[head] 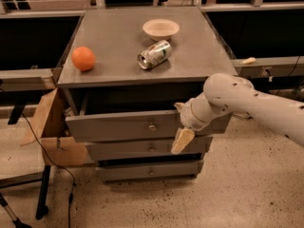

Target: Open top drawer

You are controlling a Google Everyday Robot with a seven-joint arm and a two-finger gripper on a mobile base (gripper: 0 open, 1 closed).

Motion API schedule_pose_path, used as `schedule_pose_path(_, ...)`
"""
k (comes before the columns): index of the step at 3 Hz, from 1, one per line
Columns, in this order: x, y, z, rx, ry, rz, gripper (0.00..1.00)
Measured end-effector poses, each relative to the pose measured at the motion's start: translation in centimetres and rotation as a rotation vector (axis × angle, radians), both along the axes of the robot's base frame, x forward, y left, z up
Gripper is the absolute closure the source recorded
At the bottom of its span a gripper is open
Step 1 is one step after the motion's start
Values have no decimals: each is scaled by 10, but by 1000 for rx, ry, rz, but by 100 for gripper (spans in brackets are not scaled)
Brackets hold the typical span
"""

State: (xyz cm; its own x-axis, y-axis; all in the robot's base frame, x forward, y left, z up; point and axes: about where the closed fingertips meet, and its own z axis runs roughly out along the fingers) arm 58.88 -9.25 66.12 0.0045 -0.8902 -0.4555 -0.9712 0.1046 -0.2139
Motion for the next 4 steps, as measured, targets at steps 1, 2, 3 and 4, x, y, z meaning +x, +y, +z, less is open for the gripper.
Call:
schedule_pose_path(1, -2, -2, -3, -18, 10, -3, 21)
schedule_pose_path(2, -3, -6, -1, -30, 11, -12, 43)
schedule_pose_path(3, -3, -6, 7, -30, 11, -12, 66)
schedule_pose_path(4, -3, -6, 16, -30, 11, -12, 90)
